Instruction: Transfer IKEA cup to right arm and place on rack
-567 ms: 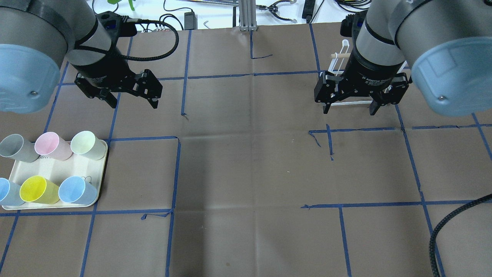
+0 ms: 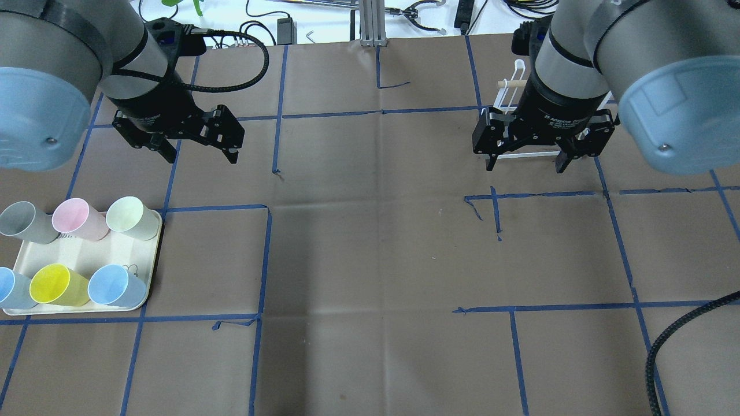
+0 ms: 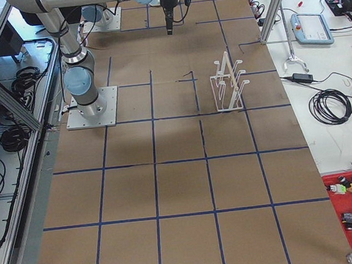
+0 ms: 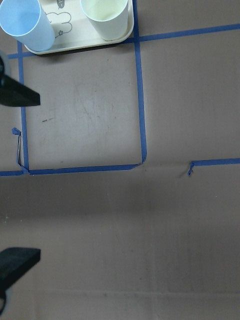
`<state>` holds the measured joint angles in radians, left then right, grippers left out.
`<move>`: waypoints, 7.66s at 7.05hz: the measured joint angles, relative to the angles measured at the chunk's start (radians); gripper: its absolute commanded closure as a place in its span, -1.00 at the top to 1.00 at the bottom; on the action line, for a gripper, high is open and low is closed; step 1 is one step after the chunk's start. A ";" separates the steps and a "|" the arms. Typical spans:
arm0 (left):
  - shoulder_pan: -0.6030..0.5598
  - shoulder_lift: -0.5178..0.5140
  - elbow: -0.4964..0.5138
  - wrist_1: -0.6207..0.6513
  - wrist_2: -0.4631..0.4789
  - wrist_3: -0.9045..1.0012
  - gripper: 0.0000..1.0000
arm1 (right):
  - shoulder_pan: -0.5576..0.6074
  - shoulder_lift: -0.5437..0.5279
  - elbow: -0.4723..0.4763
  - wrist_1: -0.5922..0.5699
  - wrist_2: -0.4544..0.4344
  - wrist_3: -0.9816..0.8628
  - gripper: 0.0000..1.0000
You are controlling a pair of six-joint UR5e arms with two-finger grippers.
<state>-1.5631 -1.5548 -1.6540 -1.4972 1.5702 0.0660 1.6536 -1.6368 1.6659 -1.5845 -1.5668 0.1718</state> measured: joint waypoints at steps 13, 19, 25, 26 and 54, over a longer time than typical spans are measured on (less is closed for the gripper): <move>0.138 -0.010 -0.011 0.009 0.001 0.074 0.99 | 0.001 0.002 0.001 -0.007 0.001 0.002 1.00; 0.364 -0.068 -0.026 0.062 0.005 0.362 0.98 | 0.002 0.001 0.010 -0.013 0.002 0.006 1.00; 0.434 -0.148 -0.292 0.482 0.004 0.429 0.98 | 0.002 0.000 0.012 -0.014 0.002 0.008 1.00; 0.434 -0.173 -0.320 0.528 0.004 0.428 0.98 | 0.002 0.000 0.012 -0.015 0.002 0.007 1.00; 0.240 -0.195 -0.108 0.795 -0.875 0.488 -1.00 | 0.002 0.018 0.637 -1.761 0.438 1.287 1.00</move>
<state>-1.3232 -1.7496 -1.7622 -0.7023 0.6950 0.5543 1.6554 -1.6191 2.3033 -3.3454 -1.1292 1.4585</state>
